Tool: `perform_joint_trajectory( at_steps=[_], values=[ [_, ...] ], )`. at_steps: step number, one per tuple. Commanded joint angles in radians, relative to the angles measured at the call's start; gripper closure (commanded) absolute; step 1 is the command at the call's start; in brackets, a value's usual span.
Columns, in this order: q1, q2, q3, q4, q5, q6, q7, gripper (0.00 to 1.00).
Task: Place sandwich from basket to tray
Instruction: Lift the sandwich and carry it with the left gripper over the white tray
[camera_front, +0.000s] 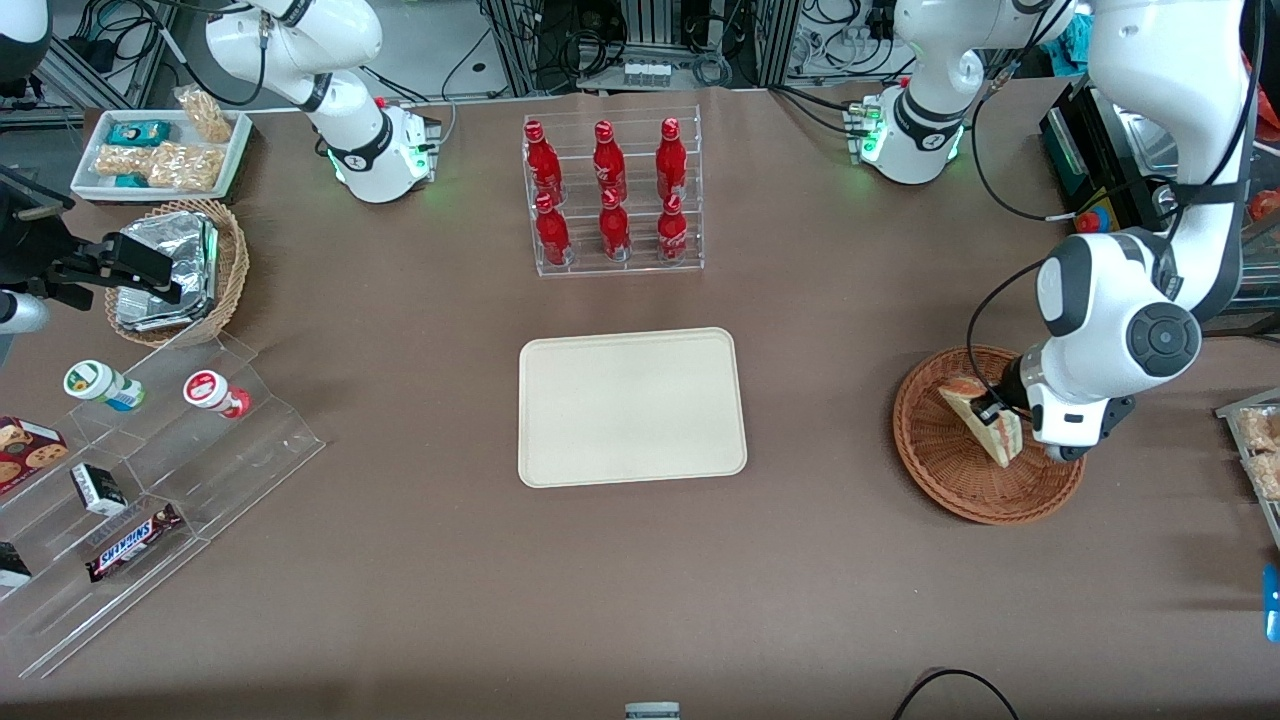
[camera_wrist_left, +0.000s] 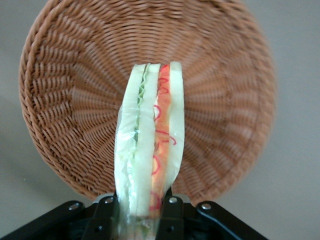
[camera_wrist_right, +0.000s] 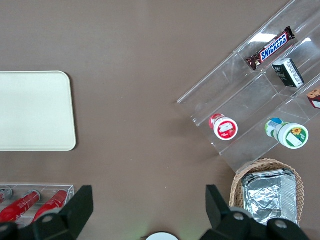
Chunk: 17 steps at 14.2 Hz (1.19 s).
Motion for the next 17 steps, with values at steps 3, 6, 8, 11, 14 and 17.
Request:
perform_joint_trajectory(
  at_steps=[3,6,8,11,14,17],
  values=[
    [-0.191,0.022,0.005,0.123,0.005,-0.090,0.221,1.00],
    [-0.336,0.099,0.005,0.206,-0.004,-0.088,0.154,1.00],
    [-0.423,0.179,0.005,0.292,-0.006,-0.087,0.057,1.00],
    [-0.538,0.294,0.005,0.428,-0.009,-0.085,-0.093,1.00],
    [-0.623,0.374,-0.010,0.510,-0.010,-0.079,-0.196,1.00],
    [-0.635,0.442,-0.082,0.593,-0.017,-0.071,-0.254,1.00]
  ],
)
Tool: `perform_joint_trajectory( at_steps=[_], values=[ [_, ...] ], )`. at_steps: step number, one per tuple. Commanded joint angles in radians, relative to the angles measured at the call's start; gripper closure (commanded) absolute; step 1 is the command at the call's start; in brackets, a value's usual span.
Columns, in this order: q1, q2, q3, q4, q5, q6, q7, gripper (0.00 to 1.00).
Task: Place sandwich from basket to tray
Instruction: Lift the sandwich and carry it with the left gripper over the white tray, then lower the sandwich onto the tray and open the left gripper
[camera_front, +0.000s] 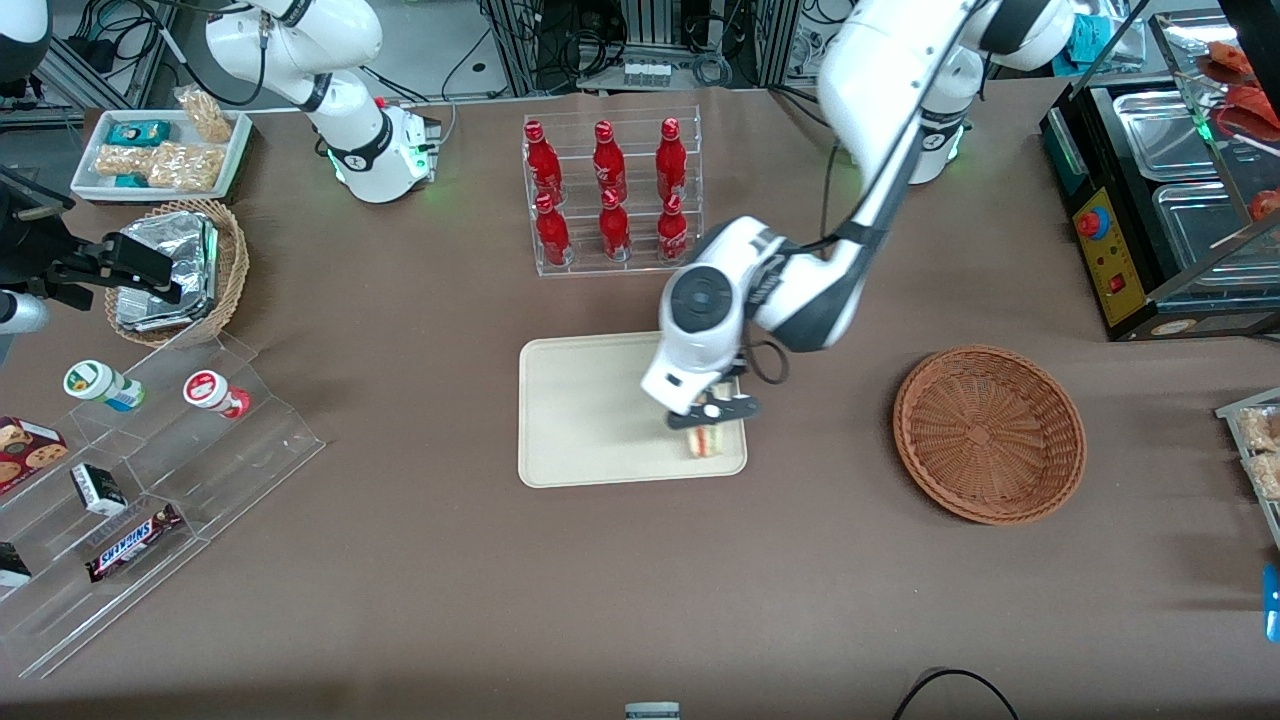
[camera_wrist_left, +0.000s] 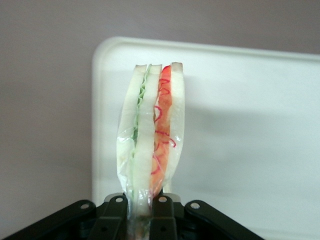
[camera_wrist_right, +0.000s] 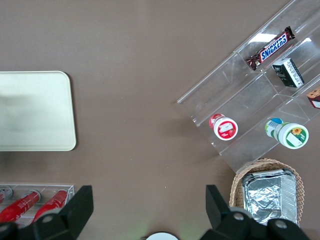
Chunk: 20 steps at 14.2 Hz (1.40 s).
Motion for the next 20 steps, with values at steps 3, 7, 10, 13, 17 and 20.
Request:
perform_joint_trajectory(
  at_steps=[3,7,10,13,17,20],
  values=[
    [-0.024,0.091,-0.072,0.099,-0.007,0.090,-0.084,1.00],
    [-0.056,0.133,-0.071,0.109,0.004,0.138,-0.120,1.00],
    [-0.056,0.141,-0.071,0.109,0.007,0.141,-0.132,0.99],
    [-0.056,0.153,-0.068,0.109,0.009,0.153,-0.141,0.92],
    [-0.052,0.128,-0.068,0.106,0.012,0.150,-0.137,0.00],
    [-0.044,0.024,-0.063,0.103,0.013,0.038,-0.134,0.00]
  ],
)
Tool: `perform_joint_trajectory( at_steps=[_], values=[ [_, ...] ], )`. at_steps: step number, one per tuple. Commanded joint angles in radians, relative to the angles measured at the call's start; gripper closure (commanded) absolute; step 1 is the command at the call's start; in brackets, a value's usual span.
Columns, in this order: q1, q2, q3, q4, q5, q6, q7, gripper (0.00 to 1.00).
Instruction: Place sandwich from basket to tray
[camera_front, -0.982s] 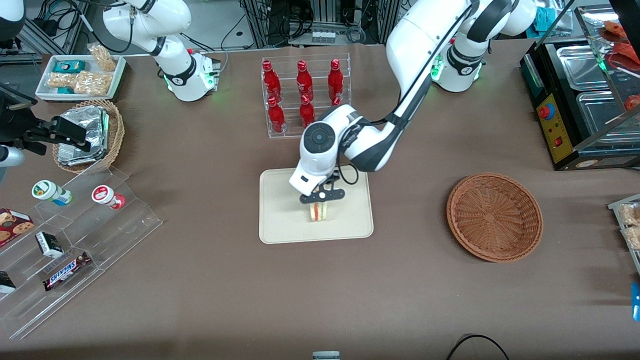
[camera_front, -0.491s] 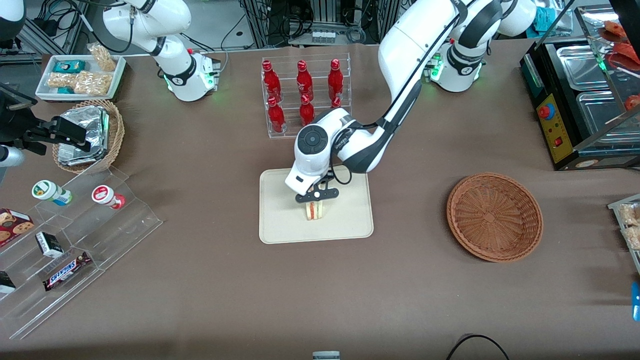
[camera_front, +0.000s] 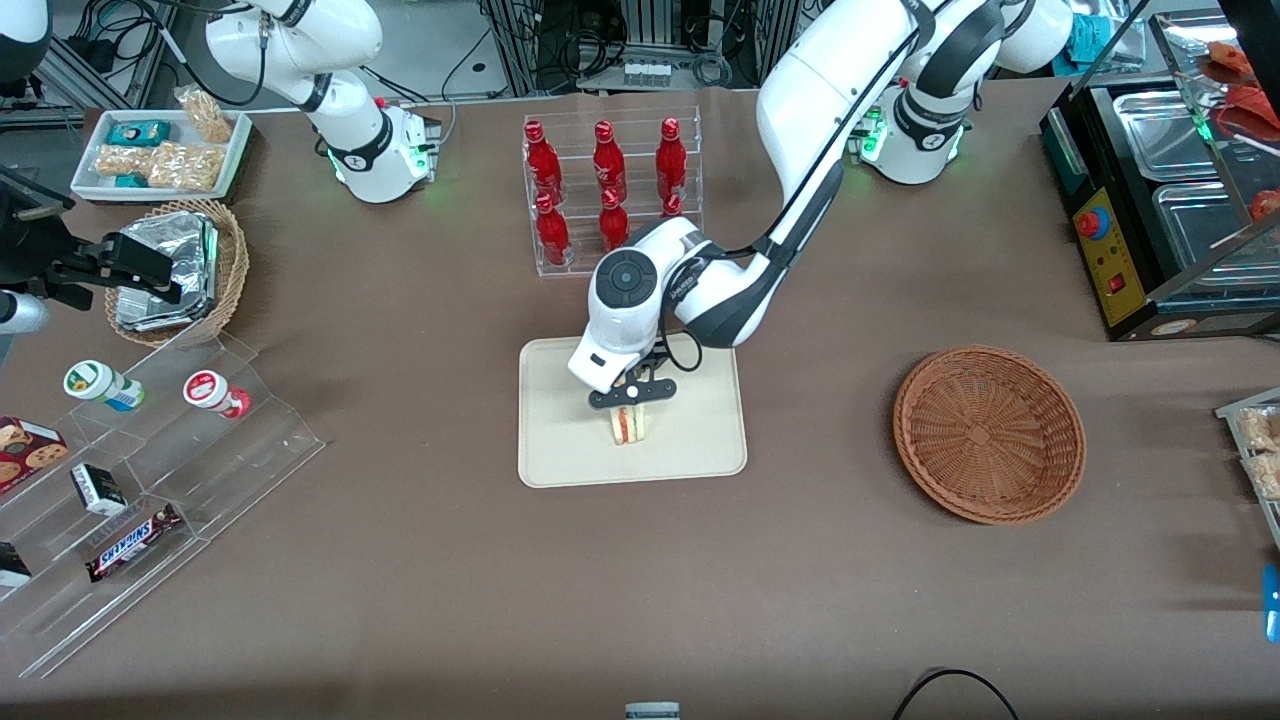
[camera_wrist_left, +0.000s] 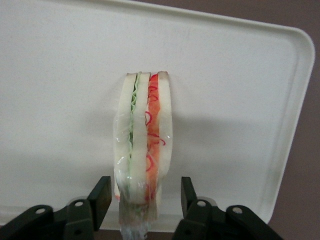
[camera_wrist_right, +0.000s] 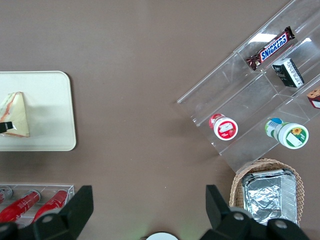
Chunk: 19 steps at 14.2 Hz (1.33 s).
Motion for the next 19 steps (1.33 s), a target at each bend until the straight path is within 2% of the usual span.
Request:
perform_joint_trajectory(
  at_steps=[1,4,8,15,19],
  values=[
    [0.006,-0.129,0.018,-0.016,0.018,-0.131,-0.014,0.00],
    [0.009,-0.242,0.073,-0.050,0.023,-0.309,-0.011,0.00],
    [0.107,-0.318,0.093,-0.143,0.026,-0.339,0.028,0.00],
    [0.333,-0.574,0.093,-0.418,0.026,-0.346,0.433,0.00],
    [0.446,-0.697,0.093,-0.475,0.026,-0.435,0.639,0.00]
  ],
)
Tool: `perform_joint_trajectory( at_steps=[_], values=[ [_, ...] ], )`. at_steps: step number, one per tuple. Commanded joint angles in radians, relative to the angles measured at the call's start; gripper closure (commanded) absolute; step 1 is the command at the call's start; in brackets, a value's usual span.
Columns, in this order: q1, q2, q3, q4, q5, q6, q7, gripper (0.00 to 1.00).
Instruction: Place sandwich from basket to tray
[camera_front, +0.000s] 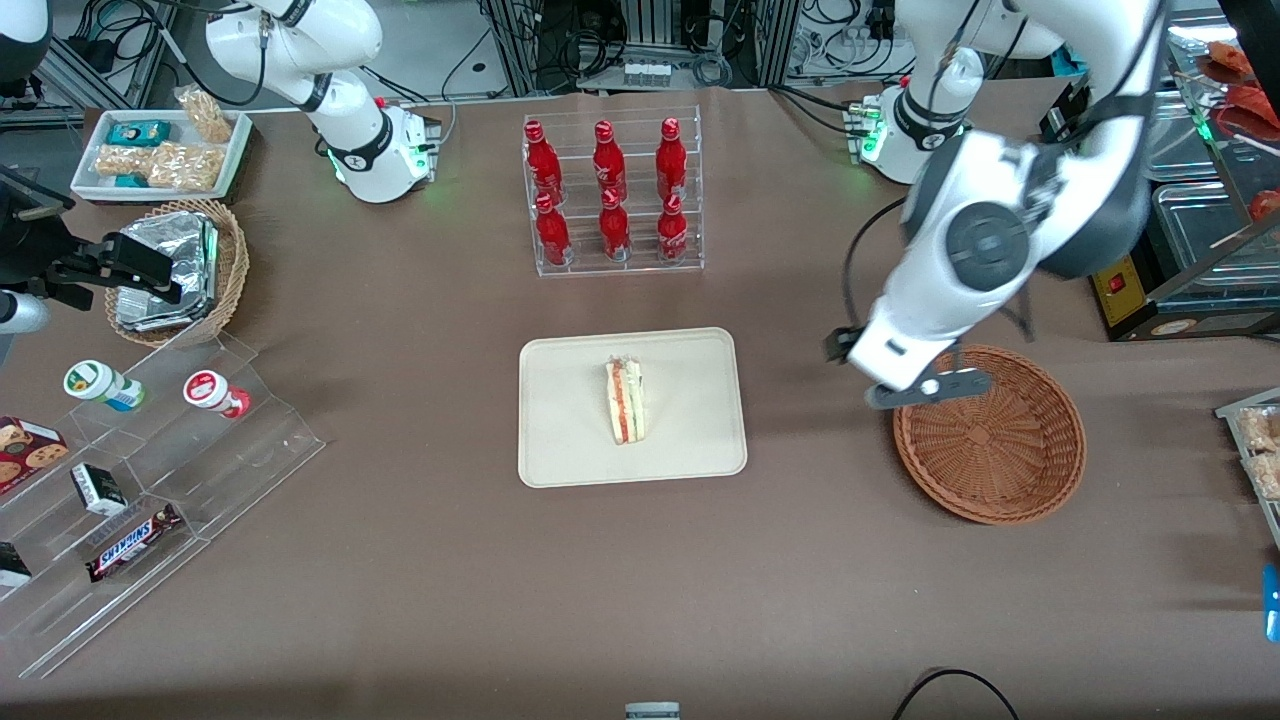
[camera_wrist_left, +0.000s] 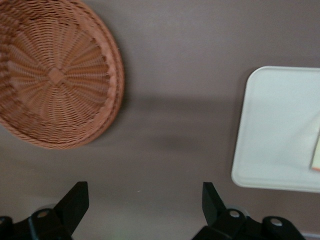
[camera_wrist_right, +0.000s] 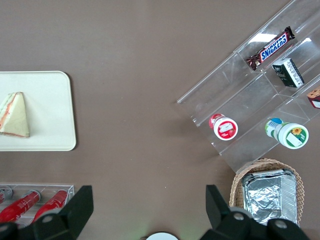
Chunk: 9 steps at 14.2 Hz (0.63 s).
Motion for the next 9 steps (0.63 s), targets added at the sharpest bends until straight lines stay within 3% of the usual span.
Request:
perform_joint_trajectory(
  at_steps=[1,6,9],
  values=[
    [0.078,-0.120,-0.014,-0.056,0.007,-0.063,0.128,0.00],
    [0.289,-0.192,-0.120,-0.032,0.005,-0.166,0.342,0.00],
    [0.314,-0.208,-0.106,0.023,0.003,-0.228,0.444,0.00]
  ],
)
